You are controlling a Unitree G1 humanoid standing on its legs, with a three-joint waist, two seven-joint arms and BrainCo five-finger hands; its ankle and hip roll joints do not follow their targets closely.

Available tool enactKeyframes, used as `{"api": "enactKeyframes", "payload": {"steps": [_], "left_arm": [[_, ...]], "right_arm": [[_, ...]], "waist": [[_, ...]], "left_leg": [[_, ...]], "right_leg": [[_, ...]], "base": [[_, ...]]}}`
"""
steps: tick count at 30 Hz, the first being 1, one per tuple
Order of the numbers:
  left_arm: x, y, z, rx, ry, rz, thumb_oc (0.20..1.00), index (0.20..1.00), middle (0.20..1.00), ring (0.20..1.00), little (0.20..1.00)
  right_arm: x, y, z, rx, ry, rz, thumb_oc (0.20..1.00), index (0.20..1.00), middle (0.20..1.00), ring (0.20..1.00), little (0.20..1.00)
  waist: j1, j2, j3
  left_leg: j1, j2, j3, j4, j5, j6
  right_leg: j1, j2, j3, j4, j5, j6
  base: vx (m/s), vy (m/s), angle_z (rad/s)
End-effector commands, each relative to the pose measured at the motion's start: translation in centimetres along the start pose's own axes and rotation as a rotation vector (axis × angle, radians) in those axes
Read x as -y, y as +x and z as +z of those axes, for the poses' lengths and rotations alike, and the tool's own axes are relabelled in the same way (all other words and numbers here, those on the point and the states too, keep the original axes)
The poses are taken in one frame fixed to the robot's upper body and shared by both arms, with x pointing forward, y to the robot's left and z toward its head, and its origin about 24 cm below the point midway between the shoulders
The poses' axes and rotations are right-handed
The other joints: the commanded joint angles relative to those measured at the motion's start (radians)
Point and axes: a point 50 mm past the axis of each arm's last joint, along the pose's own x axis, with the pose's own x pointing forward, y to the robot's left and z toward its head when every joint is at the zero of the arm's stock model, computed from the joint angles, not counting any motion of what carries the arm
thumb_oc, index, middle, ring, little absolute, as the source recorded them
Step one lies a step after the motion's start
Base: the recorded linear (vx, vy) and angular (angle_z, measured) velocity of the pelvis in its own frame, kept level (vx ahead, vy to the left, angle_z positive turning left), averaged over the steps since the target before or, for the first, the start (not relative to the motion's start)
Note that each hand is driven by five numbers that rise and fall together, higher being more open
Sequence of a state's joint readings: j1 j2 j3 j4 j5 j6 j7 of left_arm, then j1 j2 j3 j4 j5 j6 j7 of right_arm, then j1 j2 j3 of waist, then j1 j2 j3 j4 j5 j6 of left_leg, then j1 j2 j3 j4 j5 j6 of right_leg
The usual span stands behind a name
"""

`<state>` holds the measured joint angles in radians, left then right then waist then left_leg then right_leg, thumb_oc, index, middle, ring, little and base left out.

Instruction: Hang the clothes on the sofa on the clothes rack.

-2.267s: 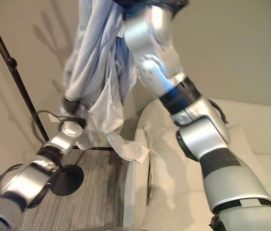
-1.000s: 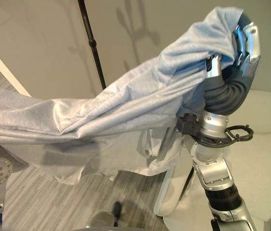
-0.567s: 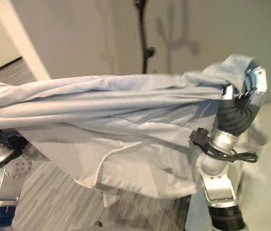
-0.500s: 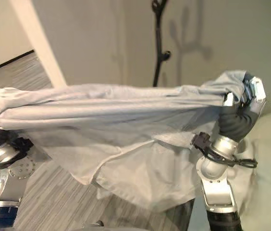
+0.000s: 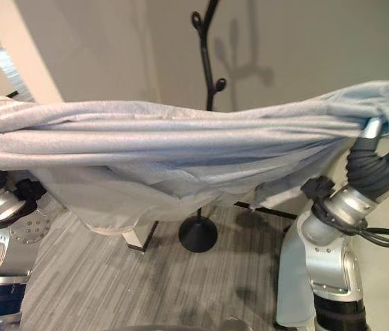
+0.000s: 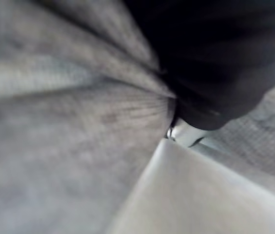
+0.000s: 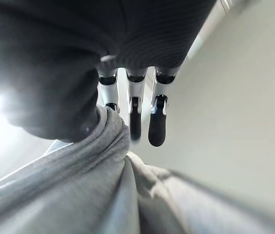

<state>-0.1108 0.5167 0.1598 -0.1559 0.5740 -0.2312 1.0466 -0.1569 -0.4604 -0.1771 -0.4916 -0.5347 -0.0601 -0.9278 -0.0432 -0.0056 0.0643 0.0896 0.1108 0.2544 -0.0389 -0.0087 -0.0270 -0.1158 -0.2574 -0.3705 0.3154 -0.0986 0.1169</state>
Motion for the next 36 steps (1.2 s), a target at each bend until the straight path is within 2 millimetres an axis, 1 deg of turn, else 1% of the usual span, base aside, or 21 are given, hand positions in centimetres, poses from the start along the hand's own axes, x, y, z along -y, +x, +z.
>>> {"api": "enactKeyframes", "payload": {"steps": [1, 4, 5, 6, 9, 10, 13, 14, 17, 18, 20, 21, 22, 23, 24, 26, 27, 28, 29, 31, 36], "left_arm": [[-0.4, 3.6, 1.2, 0.155, 0.014, 0.087, 0.2, 0.2, 0.2, 0.2, 0.2], [-0.1, 4.2, 1.3, 0.188, 0.023, 0.075, 0.2, 0.2, 0.2, 0.2, 0.2], [0.8, 4.8, 1.4, 0.214, 0.016, 0.058, 0.2, 0.2, 0.2, 0.2, 0.2], [0.9, 4.9, 1.4, 0.214, 0.015, 0.061, 0.2, 0.2, 0.2, 0.2, 0.2], [2.9, 6.1, 0.9, 0.222, 0.036, 0.021, 0.2, 0.2, 0.2, 0.2, 0.2], [3.0, 6.1, 0.9, 0.223, 0.034, 0.023, 0.2, 0.2, 0.2, 0.2, 0.2], [3.7, 7.6, -0.7, 0.243, 0.142, -0.055, 0.2, 0.2, 0.2, 0.2, 0.2], [3.9, 7.9, -1.0, 0.236, 0.154, -0.067, 0.2, 0.2, 0.2, 0.2, 0.2], [3.9, 8.0, -1.0, 0.237, 0.154, -0.065, 0.2, 0.2, 0.2, 0.2, 0.2], [5.7, 8.7, -2.2, 0.179, 0.19, -0.162, 0.2, 0.2, 0.2, 0.2, 0.2], [6.9, 9.2, -2.3, 0.15, 0.189, -0.213, 0.2, 0.2, 0.2, 0.2, 0.2], [7.4, 9.3, -2.2, 0.156, 0.193, -0.249, 0.2, 0.2, 0.2, 0.2, 0.2], [7.8, 9.6, -1.9, 0.173, 0.198, -0.27, 0.2, 0.2, 0.2, 0.2, 0.2], [8.0, 9.7, -1.9, 0.179, 0.199, -0.286, 0.2, 0.2, 0.2, 0.2, 0.2], [8.5, 10.0, -1.6, 0.2, 0.197, -0.32, 0.2, 0.2, 0.2, 0.2, 0.2], [8.5, 10.1, -1.6, 0.2, 0.196, -0.316, 0.2, 0.2, 0.2, 0.2, 0.2], [9.2, 10.3, -1.4, 0.203, 0.195, -0.351, 0.2, 0.2, 0.2, 0.2, 0.2], [9.9, 10.4, -1.2, 0.194, 0.19, -0.373, 0.2, 0.2, 0.2, 0.2, 0.2], [10.1, 10.4, -1.6, 0.184, 0.209, -0.402, 0.2, 0.2, 0.2, 0.2, 0.2], [10.0, 10.0, -1.9, 0.175, 0.211, -0.426, 0.2, 0.2, 0.2, 0.2, 0.2], [9.9, 10.0, -3.2, 0.137, 0.269, -0.471, 0.2, 0.2, 0.2, 0.2, 0.2]], "right_arm": [[0.8, 2.1, 0.7, 0.109, -0.067, -0.092, 0.2, 0.2, 0.2, 0.2, 0.2], [0.1, 2.9, 1.4, 0.176, -0.06, -0.087, 0.2, 0.2, 0.2, 0.2, 0.2], [-0.8, 3.4, 1.6, 0.214, -0.02, -0.056, 0.2, 0.2, 0.2, 0.2, 0.2], [-0.9, 3.4, 1.6, 0.215, -0.02, -0.058, 0.2, 0.2, 0.2, 0.2, 0.2], [-2.9, 3.5, 0.7, 0.209, 0.016, 0.051, 0.2, 0.2, 0.2, 0.2, 0.2], [-2.9, 3.5, 0.6, 0.21, 0.017, 0.049, 0.2, 0.2, 0.2, 0.2, 0.2], [-4.8, 3.8, -0.3, 0.235, 0.01, 0.157, 0.2, 0.2, 0.2, 0.2, 0.2], [-5.2, 4.0, -0.6, 0.236, 0.0, 0.164, 0.2, 0.2, 0.2, 0.2, 0.2], [-5.3, 4.0, -0.6, 0.237, 0.001, 0.162, 0.2, 0.2, 0.2, 0.2, 0.2], [-7.0, 5.1, -2.5, 0.243, -0.098, 0.243, 0.2, 0.2, 0.2, 0.2, 0.2], [-8.1, 5.7, -3.2, 0.213, -0.121, 0.265, 0.2, 0.2, 0.2, 0.2, 0.2], [-8.3, 6.1, -3.7, 0.212, -0.151, 0.27, 0.2, 0.2, 0.2, 0.2, 0.2], [-8.7, 6.6, -4.0, 0.214, -0.183, 0.269, 0.2, 0.2, 0.2, 0.2, 0.2], [-8.8, 7.0, -4.4, 0.214, -0.216, 0.261, 0.2, 0.2, 0.2, 0.2, 0.2], [-9.6, 8.0, -4.8, 0.202, -0.247, 0.257, 0.2, 0.2, 0.2, 0.2, 0.2], [-9.8, 8.2, -4.7, 0.205, -0.246, 0.254, 0.2, 0.2, 0.2, 0.2, 0.2], [-10.4, 9.0, -5.2, 0.186, -0.277, 0.253, 0.2, 0.2, 0.2, 0.2, 0.2], [-11.1, 9.3, -5.2, 0.166, -0.27, 0.261, 0.2, 0.2, 0.2, 0.2, 0.2], [-11.9, 9.0, -5.4, 0.136, -0.266, 0.294, 0.2, 0.2, 0.2, 0.2, 0.2], [-12.4, 8.3, -6.1, 0.103, -0.282, 0.337, 0.2, 0.2, 0.2, 0.2, 0.2], [-13.7, 6.6, -6.8, 0.065, -0.326, 0.436, 0.2, 0.2, 0.2, 0.2, 0.2]], "waist": [[-0.005, -0.024, -0.058], [-0.002, -0.031, -0.102], [-0.001, -0.027, -0.114], [-0.001, -0.028, -0.112], [0.0, -0.029, -0.113], [-0.001, -0.028, -0.112], [0.033, -0.044, -0.098], [0.038, -0.048, -0.09], [0.035, -0.046, -0.088], [0.065, -0.067, -0.071], [0.071, -0.076, -0.061], [0.075, -0.081, -0.06], [0.087, -0.083, -0.057], [0.102, -0.077, -0.057], [0.129, -0.062, -0.054], [0.129, -0.063, -0.051], [0.156, -0.052, -0.044], [0.165, -0.046, -0.042], [0.174, -0.038, -0.047], [0.181, -0.037, -0.066], [0.194, -0.074, -0.112]], "left_leg": [[0.088, -0.058, -0.036, -0.02, -0.084, 0.01], [0.113, -0.017, -0.032, -0.016, -0.088, -0.012], [0.111, 0.014, -0.031, 0.003, -0.089, -0.028], [0.107, 0.015, -0.031, 0.005, -0.085, -0.029], [0.081, 0.064, -0.038, 0.099, -0.081, -0.063], [0.079, 0.066, -0.039, 0.103, -0.083, -0.063], [0.008, 0.112, -0.086, 0.314, 0.033, -0.098], [-0.013, 0.125, -0.095, 0.372, 0.047, -0.104], [-0.018, 0.128, -0.099, 0.379, 0.044, -0.105], [-0.102, 0.148, -0.125, 0.512, 0.116, -0.106], [-0.172, 0.109, -0.123, 0.475, 0.051, -0.084], [-0.197, 0.073, -0.118, 0.431, -0.001, -0.065], [-0.229, 0.034, -0.123, 0.367, -0.013, -0.053], [-0.259, 0.004, -0.142, 0.291, 0.006, -0.051], [-0.294, -0.052, -0.186, 0.123, 0.093, -0.061], [-0.286, -0.054, -0.186, 0.104, 0.105, -0.062], [-0.33, -0.08, -0.222, 0.02, 0.159, -0.068], [-0.335, -0.084, -0.227, 0.008, 0.179, -0.068], [-0.313, -0.081, -0.233, -0.012, 0.176, -0.059], [-0.305, -0.084, -0.245, 0.008, 0.195, -0.051], [-0.283, -0.096, -0.192, 0.043, 0.166, -0.023]], "right_leg": [[-0.012, -0.022, 0.079, -0.188, 0.184, 0.07], [0.026, 0.023, 0.078, -0.218, 0.165, 0.062], [0.044, 0.044, 0.067, -0.233, 0.154, 0.054], [0.043, 0.045, 0.065, -0.236, 0.159, 0.05], [0.076, 0.082, 0.054, -0.252, 0.128, 0.024], [0.076, 0.083, 0.053, -0.253, 0.129, 0.023], [0.138, 0.127, 0.041, -0.293, 0.107, -0.023], [0.154, 0.138, 0.035, -0.305, 0.102, -0.036], [0.155, 0.141, 0.032, -0.307, 0.102, -0.037], [0.214, 0.159, 0.034, -0.334, 0.063, -0.071], [0.23, 0.156, 0.038, -0.351, 0.06, -0.067], [0.233, 0.151, 0.043, -0.356, 0.057, -0.062], [0.238, 0.154, 0.051, -0.36, 0.055, -0.057], [0.248, 0.169, 0.061, -0.363, 0.048, -0.053], [0.27, 0.197, 0.086, -0.367, 0.03, -0.054], [0.269, 0.196, 0.086, -0.366, 0.029, -0.055], [0.286, 0.223, 0.103, -0.363, 0.013, -0.064], [0.292, 0.235, 0.109, -0.356, 0.005, -0.068], [0.3, 0.246, 0.124, -0.349, -0.008, -0.065], [0.327, 0.247, 0.127, -0.348, -0.024, -0.059], [0.343, 0.206, 0.139, -0.322, -0.04, -0.041]], "base": [[0.2, -0.106, 0.01], [0.29, -0.2, 0.13], [0.19, -0.188, 0.01], [0.17, -0.175, 0.04], [0.14, -0.155, 0.08], [0.15, -0.166, 0.1], [0.15, -0.202, 0.02], [0.08, -0.141, -0.02], [0.06, -0.069, 0.02], [0.22, -0.166, 0.21], [0.19, -0.061, 0.16], [0.13, 0.068, 0.11], [0.14, 0.084, 0.19], [0.24, 0.11, 0.07], [0.2, 0.078, 0.04], [0.13, 0.028, -0.11], [0.16, 0.021, -0.34], [0.25, 0.041, -0.54], [0.23, 0.048, -0.63], [0.29, 0.092, -0.59], [0.28, 0.111, -0.43]]}}
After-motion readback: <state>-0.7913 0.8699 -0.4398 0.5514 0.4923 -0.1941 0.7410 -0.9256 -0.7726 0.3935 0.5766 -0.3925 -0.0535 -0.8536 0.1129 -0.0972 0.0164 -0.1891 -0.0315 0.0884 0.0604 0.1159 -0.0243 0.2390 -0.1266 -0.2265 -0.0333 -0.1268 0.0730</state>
